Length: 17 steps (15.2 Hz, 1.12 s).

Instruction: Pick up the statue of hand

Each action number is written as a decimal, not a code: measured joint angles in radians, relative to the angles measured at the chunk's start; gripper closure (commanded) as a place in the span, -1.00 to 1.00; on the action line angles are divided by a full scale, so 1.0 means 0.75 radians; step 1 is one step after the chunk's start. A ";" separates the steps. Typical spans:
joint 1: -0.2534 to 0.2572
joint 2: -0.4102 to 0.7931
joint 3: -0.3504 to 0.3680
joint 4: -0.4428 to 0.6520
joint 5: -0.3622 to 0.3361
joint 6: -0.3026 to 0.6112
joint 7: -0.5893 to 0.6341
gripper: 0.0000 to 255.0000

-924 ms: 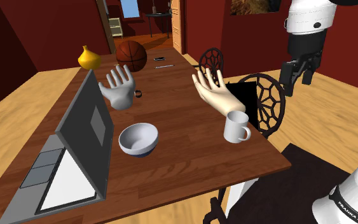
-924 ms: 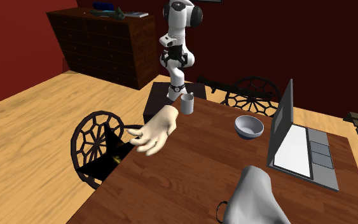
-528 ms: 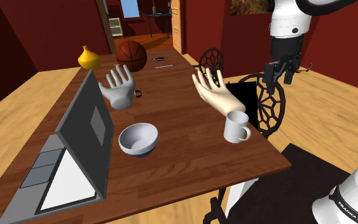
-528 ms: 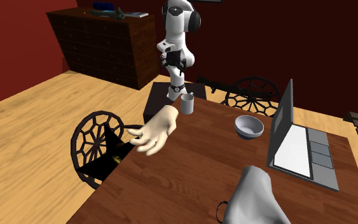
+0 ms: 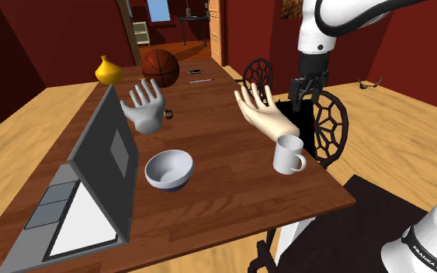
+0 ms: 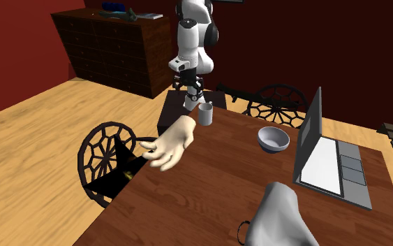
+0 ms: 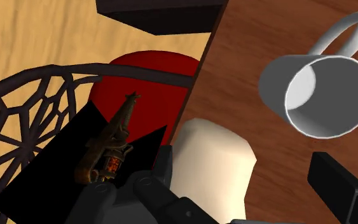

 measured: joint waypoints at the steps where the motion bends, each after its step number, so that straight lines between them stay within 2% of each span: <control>1: 0.002 0.046 -0.007 0.019 0.005 0.040 -0.014 -1.00; 8: 0.019 0.380 -0.035 0.259 0.070 0.224 -0.110 -1.00; 14: 0.021 0.635 -0.044 0.504 0.144 0.306 -0.202 -1.00; 17: 0.017 0.780 -0.039 0.672 0.183 0.317 -0.242 -1.00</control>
